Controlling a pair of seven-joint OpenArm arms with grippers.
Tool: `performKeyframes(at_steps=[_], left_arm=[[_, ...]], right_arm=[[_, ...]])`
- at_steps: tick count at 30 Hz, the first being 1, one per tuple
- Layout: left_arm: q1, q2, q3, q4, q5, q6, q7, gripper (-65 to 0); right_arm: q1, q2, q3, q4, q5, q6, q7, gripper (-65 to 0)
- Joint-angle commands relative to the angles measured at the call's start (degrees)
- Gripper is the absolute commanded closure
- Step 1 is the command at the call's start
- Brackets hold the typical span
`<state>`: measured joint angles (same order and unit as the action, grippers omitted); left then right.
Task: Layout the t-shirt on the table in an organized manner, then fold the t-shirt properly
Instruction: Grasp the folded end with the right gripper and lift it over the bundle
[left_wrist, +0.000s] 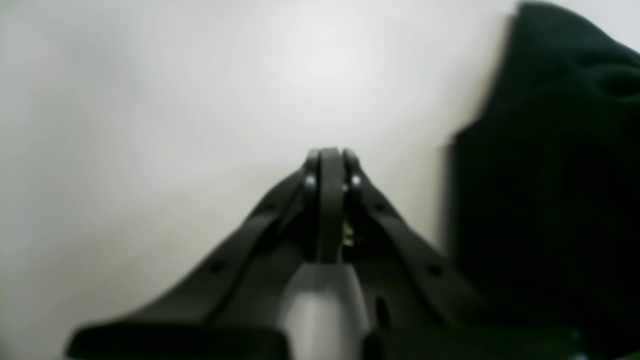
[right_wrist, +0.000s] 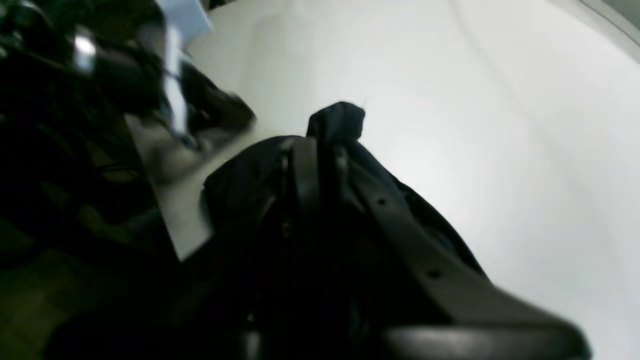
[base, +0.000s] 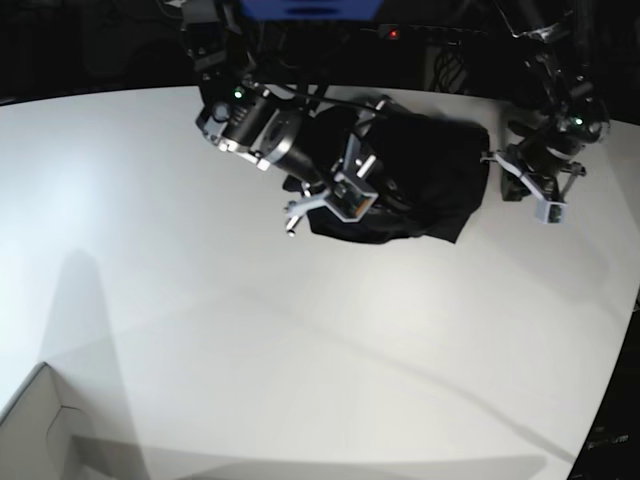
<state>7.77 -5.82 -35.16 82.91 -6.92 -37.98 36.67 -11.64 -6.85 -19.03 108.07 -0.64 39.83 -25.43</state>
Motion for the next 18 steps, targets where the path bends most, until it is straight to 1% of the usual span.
performKeyframes(at_steps=[1,3,6,10,15,18], left_arm=[[-0.25,-0.55,0.3,0.82,-0.34,-0.31,-0.31,-2.1],[0.89,-0.55,1.09,0.91,-0.51,-0.31,-0.31,0.0],[2.56,-0.64,3.2,1.79,-0.69,-0.31,-0.31,-0.1],[5.28,-0.55,3.64,3.99,-0.86,-0.31,-0.31,-0.1],[8.19,-0.46,3.64,6.62,-0.95,-0.31,-0.23,-0.1],[8.89,-0.46,3.73,6.98,-0.95,-0.31,-0.23,-0.1]], right_arm=[[0.69,-1.19,-0.27,0.98,1.48,0.17,2.0,0.0],[1.84,-2.15,-0.36,0.9,1.48,0.17,2.0,0.0],[3.68,-2.15,-0.45,-1.04,1.48,0.17,1.3,0.0],[7.73,-2.15,-0.8,-6.75,1.57,0.17,0.24,0.0],[11.33,-2.15,-5.37,-11.85,1.57,0.17,0.16,0.0],[12.74,-2.15,-8.89,-12.82,1.57,0.17,0.07,0.0]])
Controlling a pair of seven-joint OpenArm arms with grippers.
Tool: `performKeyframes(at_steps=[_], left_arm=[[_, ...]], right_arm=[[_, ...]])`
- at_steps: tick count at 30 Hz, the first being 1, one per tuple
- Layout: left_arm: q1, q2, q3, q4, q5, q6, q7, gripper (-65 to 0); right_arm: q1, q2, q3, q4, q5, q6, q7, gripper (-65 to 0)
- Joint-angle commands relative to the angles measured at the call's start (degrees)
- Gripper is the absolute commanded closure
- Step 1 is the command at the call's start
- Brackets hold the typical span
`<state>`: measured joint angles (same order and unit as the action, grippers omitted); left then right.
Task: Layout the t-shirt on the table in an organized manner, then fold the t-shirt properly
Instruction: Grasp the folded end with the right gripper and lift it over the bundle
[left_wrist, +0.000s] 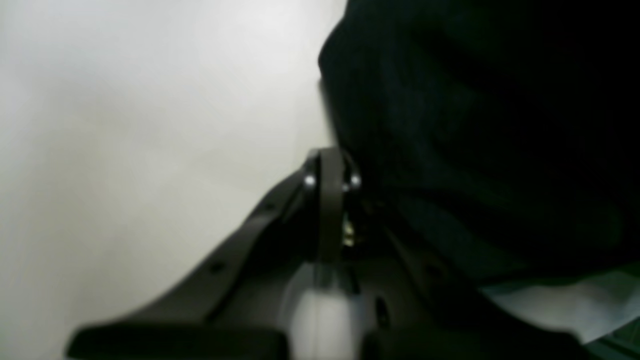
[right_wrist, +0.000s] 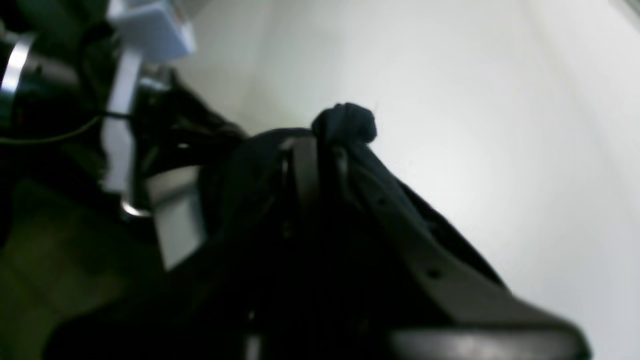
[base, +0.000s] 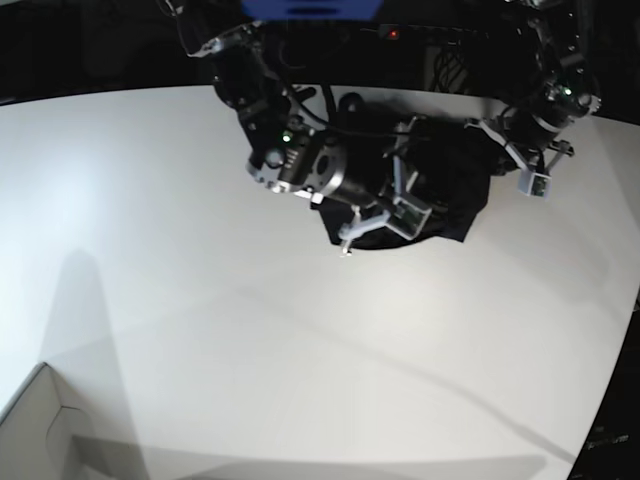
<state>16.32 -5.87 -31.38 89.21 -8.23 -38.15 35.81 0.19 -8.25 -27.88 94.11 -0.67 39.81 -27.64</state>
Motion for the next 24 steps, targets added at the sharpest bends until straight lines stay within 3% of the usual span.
performKeyframes(at_steps=[1,10,15,20,24], left_arm=[[0.34,-0.42,-0.05,0.68,0.36,-0.13,0.63,-0.1],[0.61,-0.42,1.44,0.68,0.36,-0.22,0.63,-0.1],[2.54,-0.42,3.55,4.29,0.36,-0.22,0.63,-0.1],[3.07,-0.33,3.11,6.13,0.36,-0.22,0.63,-0.1],[3.51,-0.42,2.94,6.13,0.36,-0.22,0.63,-0.1]], right_arm=[[1.35,-0.75,-0.91,1.15,1.59,0.19,2.28,0.0],[5.22,-0.75,-7.07,0.88,1.5,0.19,2.54,0.0],[9.7,-0.75,-8.74,-5.18,1.85,0.19,2.89,0.0],[11.99,-0.75,-11.29,-12.21,1.94,0.19,7.99,0.0],[12.34,-0.75,-13.22,-14.15,1.94,0.19,8.34,-0.8]])
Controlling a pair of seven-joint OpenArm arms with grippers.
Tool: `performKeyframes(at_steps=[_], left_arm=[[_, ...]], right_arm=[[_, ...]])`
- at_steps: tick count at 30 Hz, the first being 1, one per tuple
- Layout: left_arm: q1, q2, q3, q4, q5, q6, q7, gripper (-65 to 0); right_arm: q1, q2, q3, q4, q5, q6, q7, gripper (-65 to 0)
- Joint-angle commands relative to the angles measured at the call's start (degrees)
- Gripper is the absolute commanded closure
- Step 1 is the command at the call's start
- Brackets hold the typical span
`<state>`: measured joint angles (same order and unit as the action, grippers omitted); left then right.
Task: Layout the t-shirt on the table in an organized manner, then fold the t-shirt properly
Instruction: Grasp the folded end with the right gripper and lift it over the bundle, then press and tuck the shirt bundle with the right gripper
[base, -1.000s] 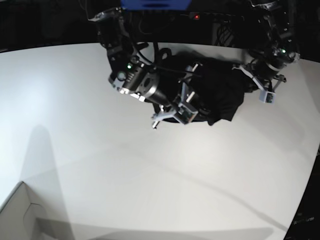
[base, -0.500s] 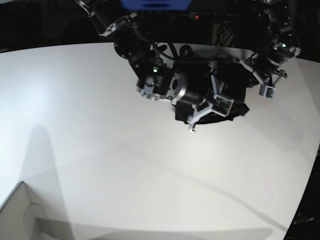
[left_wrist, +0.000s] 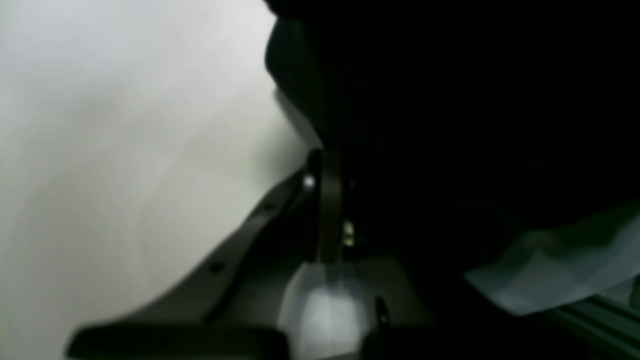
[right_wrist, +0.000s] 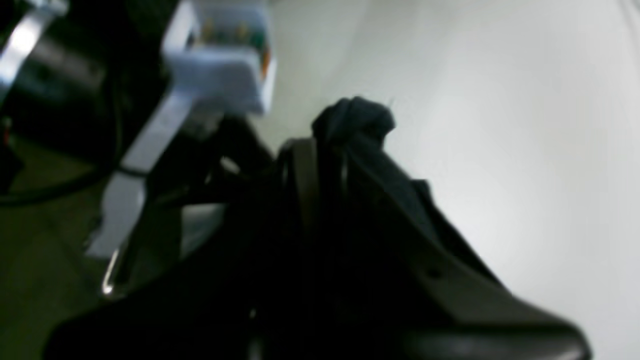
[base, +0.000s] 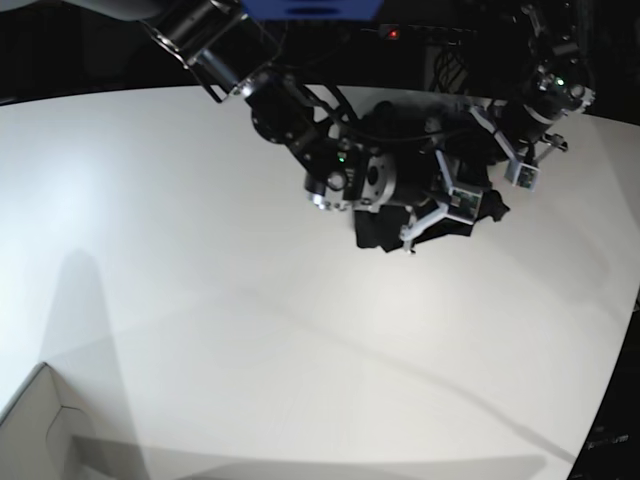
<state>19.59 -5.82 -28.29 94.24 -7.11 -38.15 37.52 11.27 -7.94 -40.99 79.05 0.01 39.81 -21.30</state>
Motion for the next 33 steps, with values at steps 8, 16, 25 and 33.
performKeyframes(at_steps=[8,16,25,33], left_arm=[[2.52,-0.64,-1.99,1.19,-0.75,-0.22,-1.08,-0.1],[2.6,-0.81,-7.71,1.19,-0.75,-0.22,-1.08,-0.1],[1.72,-0.64,-7.97,1.02,-0.75,-0.22,-1.17,-0.1],[0.23,-0.46,-7.88,0.58,-0.75,-0.22,-1.17,-0.1]], right_arm=[[0.29,-1.06,-1.16,4.25,1.18,0.19,1.91,-27.3],[-6.39,-1.06,15.28,16.56,0.91,0.19,1.83,-30.3],[-15.27,4.12,31.54,23.15,1.09,0.19,1.74,-30.7],[-22.39,5.53,35.59,26.14,1.09,0.19,1.74,-39.8]])
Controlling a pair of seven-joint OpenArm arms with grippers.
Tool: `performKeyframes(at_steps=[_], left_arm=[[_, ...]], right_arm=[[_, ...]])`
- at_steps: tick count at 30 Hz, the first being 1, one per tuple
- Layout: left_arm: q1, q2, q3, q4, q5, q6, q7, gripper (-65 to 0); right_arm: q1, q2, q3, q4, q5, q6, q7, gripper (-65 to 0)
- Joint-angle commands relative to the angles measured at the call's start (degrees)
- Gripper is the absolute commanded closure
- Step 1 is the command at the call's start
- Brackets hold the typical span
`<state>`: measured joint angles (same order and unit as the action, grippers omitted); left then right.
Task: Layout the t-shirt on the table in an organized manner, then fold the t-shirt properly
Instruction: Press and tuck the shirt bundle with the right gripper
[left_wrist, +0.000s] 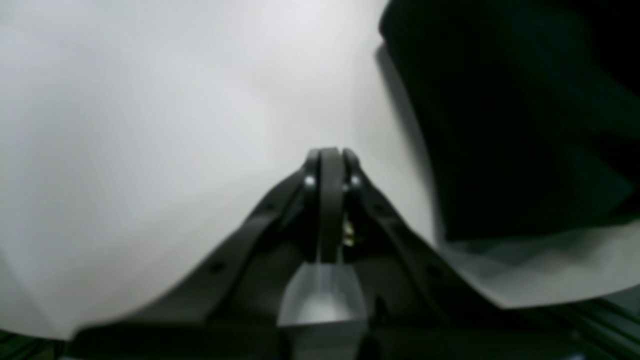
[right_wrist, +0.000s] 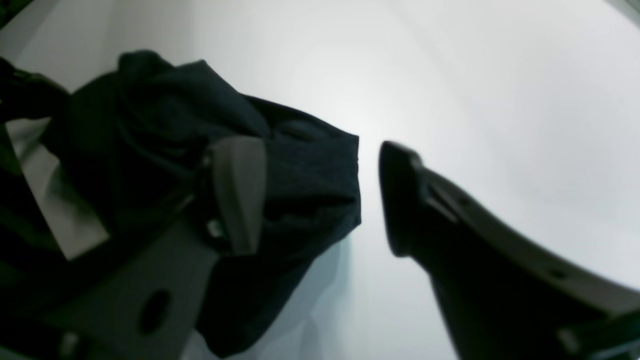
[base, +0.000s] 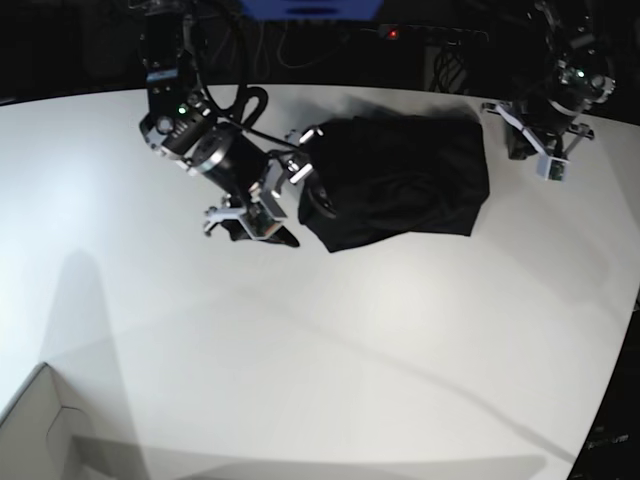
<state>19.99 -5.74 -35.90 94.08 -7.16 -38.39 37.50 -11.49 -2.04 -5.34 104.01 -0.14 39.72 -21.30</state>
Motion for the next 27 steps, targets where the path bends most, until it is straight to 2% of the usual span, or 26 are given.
performKeyframes(at_steps=[1,8,14,21,27], left_arm=[[-0.16,-0.55,-0.28,0.73,-0.71,0.02,-1.14,-0.1],[-0.16,-0.55,-0.36,0.73,-0.89,0.02,-1.14,-0.1],[0.1,-0.99,-0.63,0.64,-4.84,0.02,-1.14,-0.1],[0.1,-0.99,-0.63,0.64,-4.93,0.02,-1.14,-0.1],[0.1,-0.99,-0.63,0.64,-4.93,0.02,-1.14,-0.1]], right_arm=[[0.28,-0.37,-0.06,1.09,1.24,0.28,1.74,-40.9],[0.19,-0.37,-0.68,-0.14,1.24,0.28,1.74,-42.2],[0.19,-0.46,-3.4,-2.42,1.24,0.28,1.74,-42.2],[-0.16,-0.46,-7.71,-2.69,1.07,0.28,1.74,-42.2],[0.01,-0.46,-8.59,-5.59,1.07,0.28,2.09,-42.1]])
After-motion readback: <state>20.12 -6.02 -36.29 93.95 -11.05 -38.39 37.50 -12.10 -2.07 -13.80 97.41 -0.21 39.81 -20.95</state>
